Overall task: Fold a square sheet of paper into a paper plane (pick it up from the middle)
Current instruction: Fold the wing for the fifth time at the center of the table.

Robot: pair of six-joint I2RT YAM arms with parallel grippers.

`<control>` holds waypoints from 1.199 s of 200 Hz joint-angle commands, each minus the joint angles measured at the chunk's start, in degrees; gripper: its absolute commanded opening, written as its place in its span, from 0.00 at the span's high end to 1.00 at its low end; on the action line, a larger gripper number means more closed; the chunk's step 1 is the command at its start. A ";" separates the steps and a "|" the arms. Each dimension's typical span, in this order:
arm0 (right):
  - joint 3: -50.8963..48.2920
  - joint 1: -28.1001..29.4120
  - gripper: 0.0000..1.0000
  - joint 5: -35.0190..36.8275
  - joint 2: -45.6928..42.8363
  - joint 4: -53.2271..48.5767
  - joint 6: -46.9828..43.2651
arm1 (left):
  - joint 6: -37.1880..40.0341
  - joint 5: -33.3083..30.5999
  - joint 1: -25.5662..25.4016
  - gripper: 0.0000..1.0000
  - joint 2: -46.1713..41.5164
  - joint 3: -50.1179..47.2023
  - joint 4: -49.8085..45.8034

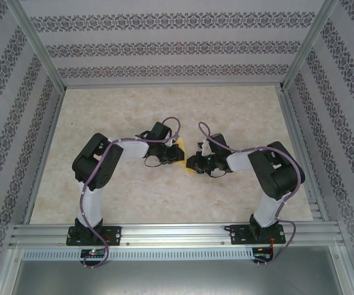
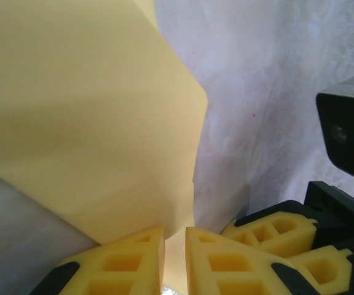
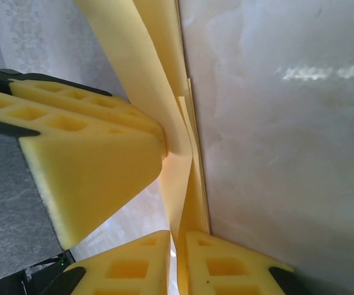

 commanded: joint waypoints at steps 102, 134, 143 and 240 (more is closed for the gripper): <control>-3.08 1.33 0.90 3.97 -2.02 -6.92 -1.91 | 0.87 -5.61 -0.45 0.82 3.52 1.72 -8.32; -1.63 1.75 0.84 7.04 -10.71 -12.81 -4.06 | 0.93 -5.46 -0.50 0.82 3.47 1.90 -8.57; -0.41 2.28 0.84 8.88 -12.65 -15.68 -5.69 | 0.98 -5.36 -0.53 0.82 3.52 1.86 -8.60; 9.01 6.93 0.93 15.24 -5.48 -20.51 -9.19 | 0.79 -5.00 -0.52 0.83 3.79 1.79 -8.38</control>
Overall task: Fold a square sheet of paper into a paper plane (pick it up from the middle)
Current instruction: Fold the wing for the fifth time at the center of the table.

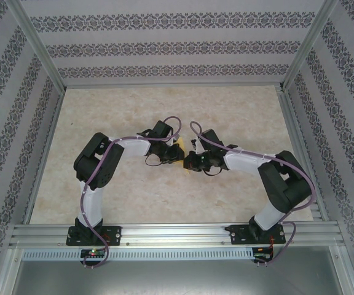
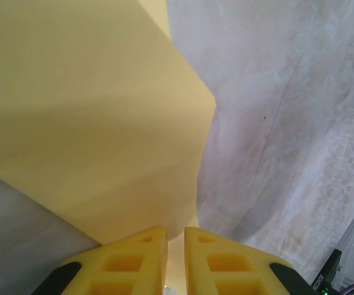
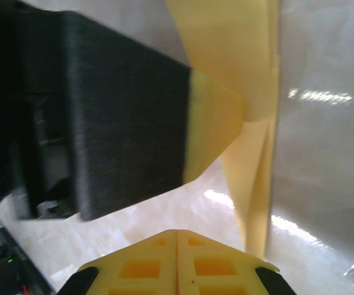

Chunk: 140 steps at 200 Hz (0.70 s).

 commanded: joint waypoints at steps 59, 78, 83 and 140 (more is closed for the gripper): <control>1.67 0.20 0.93 2.94 4.85 -1.09 -1.75 | 0.67 -4.21 -0.26 0.83 3.11 -0.54 -4.28; 0.93 0.19 0.93 2.70 5.22 -1.14 -1.78 | 0.73 -4.46 -0.21 0.84 3.06 -0.43 -4.42; 0.71 0.20 0.93 2.64 5.32 -1.20 -1.71 | 0.73 -4.43 -0.25 0.84 3.06 -0.41 -4.51; -2.63 0.29 0.93 2.60 4.56 -1.59 -1.57 | 0.64 -5.40 -0.28 0.84 3.48 0.11 -5.73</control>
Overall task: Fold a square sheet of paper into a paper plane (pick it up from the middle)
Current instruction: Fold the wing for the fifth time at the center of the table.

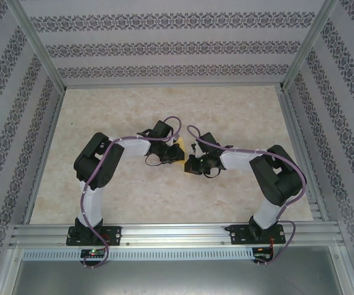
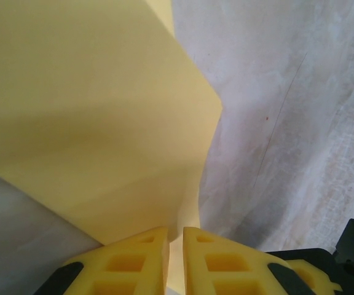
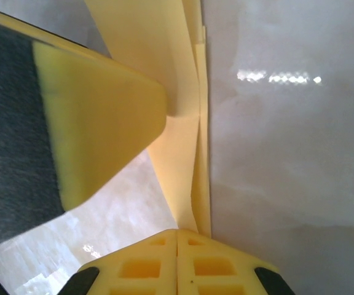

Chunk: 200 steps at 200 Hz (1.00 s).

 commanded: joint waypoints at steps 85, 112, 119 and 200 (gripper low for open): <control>-6.63 -0.10 0.93 0.98 -6.07 -5.70 -1.64 | 0.57 -6.62 -0.21 0.84 4.55 1.13 -8.24; -4.65 -0.32 0.92 0.76 -9.87 -3.47 -1.26 | 0.78 -6.23 -0.23 0.84 4.49 1.28 -8.18; -3.72 -0.32 0.92 1.03 -10.31 -2.94 -1.14 | 0.85 -6.09 -0.20 0.84 4.50 1.34 -8.13; 1.54 -0.23 0.93 1.67 0.46 2.79 -0.22 | 0.67 -3.77 -0.22 0.84 4.58 1.68 -7.22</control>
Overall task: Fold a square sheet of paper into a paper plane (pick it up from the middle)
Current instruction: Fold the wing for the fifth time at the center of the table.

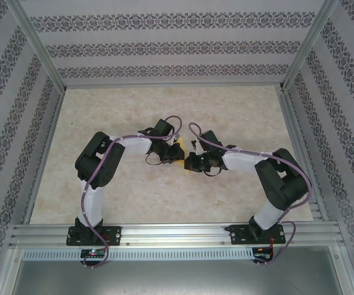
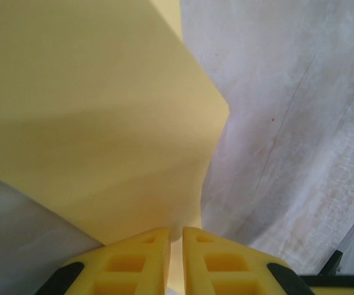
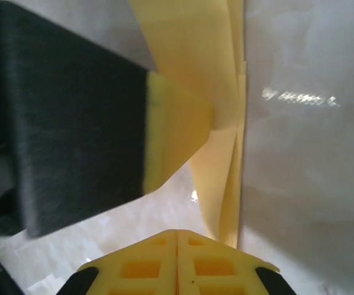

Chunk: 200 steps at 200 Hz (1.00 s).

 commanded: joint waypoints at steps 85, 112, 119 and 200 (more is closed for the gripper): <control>-5.22 -0.68 0.93 1.32 -1.38 1.42 -0.19 | 1.35 -3.75 -0.22 0.83 3.53 -0.14 -4.38; -2.16 -0.67 0.93 -0.02 -1.62 4.64 0.78 | 1.51 -3.61 -0.22 0.83 3.58 -0.03 -4.43; -1.20 -0.68 0.93 0.19 -1.17 4.96 0.88 | 1.38 -3.57 -0.19 0.83 3.53 -0.03 -4.47; -1.18 -0.77 0.93 1.61 5.00 5.54 0.06 | 1.15 -1.05 -0.03 0.83 3.57 0.96 -3.67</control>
